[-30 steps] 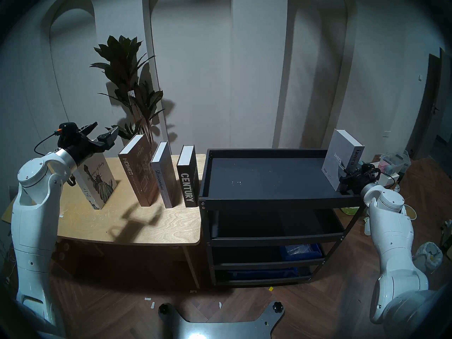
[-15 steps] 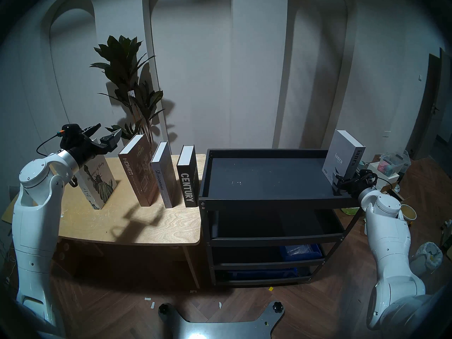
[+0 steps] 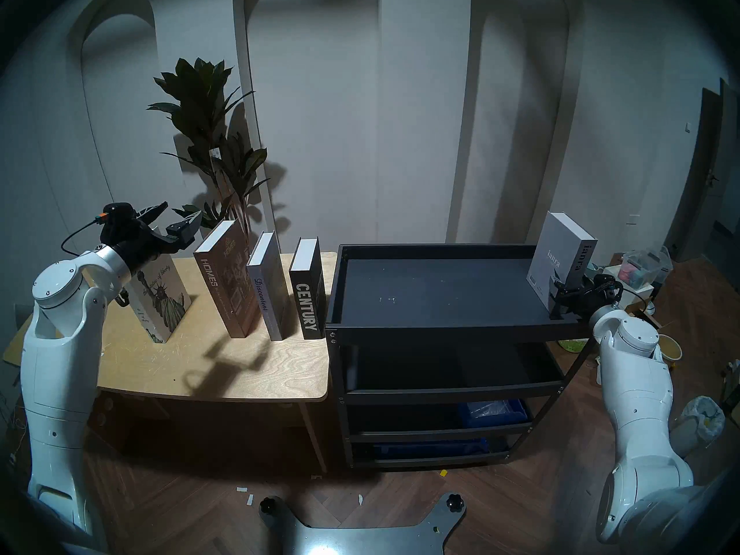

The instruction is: Move the books from the display table onto the shelf, standing them upright with spines facing out and tallest at one end

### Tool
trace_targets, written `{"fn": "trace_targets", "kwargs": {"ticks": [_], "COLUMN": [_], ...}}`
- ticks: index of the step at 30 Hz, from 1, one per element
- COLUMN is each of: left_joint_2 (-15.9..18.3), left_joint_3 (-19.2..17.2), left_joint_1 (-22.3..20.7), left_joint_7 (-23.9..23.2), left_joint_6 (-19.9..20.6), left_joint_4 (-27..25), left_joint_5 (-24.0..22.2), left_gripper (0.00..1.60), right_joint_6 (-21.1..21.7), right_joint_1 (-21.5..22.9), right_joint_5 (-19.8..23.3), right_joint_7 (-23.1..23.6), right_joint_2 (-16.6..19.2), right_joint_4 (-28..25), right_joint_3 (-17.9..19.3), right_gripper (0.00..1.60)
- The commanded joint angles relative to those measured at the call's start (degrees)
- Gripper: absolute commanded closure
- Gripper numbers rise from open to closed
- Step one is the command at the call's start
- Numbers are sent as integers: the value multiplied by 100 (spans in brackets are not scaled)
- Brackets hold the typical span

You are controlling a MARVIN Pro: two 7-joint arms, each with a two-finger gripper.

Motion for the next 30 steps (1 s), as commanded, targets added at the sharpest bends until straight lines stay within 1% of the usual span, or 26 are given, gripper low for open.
{"fn": "trace_targets", "kwargs": {"ticks": [1, 2, 3, 4, 5, 6, 7, 8, 9, 10, 15, 17, 19, 20, 22, 27, 28, 30], "left_joint_2": [-11, -6, -4, -4, -4, -1, 1, 1, 2, 3, 1, 0, -5, -10, -18, -23, -22, -23], "left_joint_3": [26, 32, 34, 34, 35, 35, 36, 36, 36, 37, 37, 34, 21, 13, -9, -50, -68, -83], "left_joint_1": [-91, -93, -93, -93, -94, -96, -96, -96, -96, -97, -101, -97, -76, -60, -19, 38, 61, 96], "left_joint_7": [4, -2, -4, -4, -4, -5, -7, -7, -7, -9, -15, -14, -15, -15, -13, -14, -13, -16], "left_joint_6": [-24, -22, -22, -22, -21, -19, -21, -21, -20, -19, -11, -8, -5, -7, -3, -2, 0, 1], "left_joint_4": [-118, -123, -125, -125, -130, -144, -146, -146, -150, -160, -212, -221, -245, -251, -277, -329, -355, -384], "left_joint_5": [-14, -14, -14, -14, -14, -13, -13, -13, -13, -13, -22, -23, -28, -31, -42, -61, -71, -83], "left_gripper": [0, 0, 0, 0, 0, 0, 0, 0, 0, 0, 0, 0, 0, 0, 0, 0, 0, 0], "right_joint_6": [-62, -91, -175, -175, -133, -187, -266, -266, -231, -310, -370, -397, -329, -351, -254, -211, -113, -44], "right_joint_1": [99, 122, 222, 222, 170, 200, 292, 292, 232, 323, 345, 394, 307, 353, 227, 178, 21, -73], "right_joint_5": [275, 338, 367, 367, 404, 473, 513, 513, 553, 632, 867, 922, 1032, 1090, 1245, 1405, 1461, 1540], "right_joint_7": [35, 45, 76, 76, 73, 113, 181, 181, 189, 294, 589, 675, 754, 833, 957, 1143, 1161, 1224], "right_joint_2": [106, 132, 165, 165, 162, 180, 210, 210, 192, 203, 115, 111, 15, -13, -162, -300, -415, -526], "right_joint_4": [-714, -857, -786, -786, -963, -1108, -1056, -1056, -1259, -1305, -1723, -1694, -1964, -1926, -2230, -2386, -2656, -2778], "right_joint_3": [368, 464, 491, 491, 560, 661, 679, 679, 745, 785, 840, 824, 838, 802, 784, 703, 684, 625], "right_gripper": [0, 0, 0, 0, 0, 0, 0, 0, 0, 0, 0, 0, 0, 0, 0, 0, 0, 0]}}
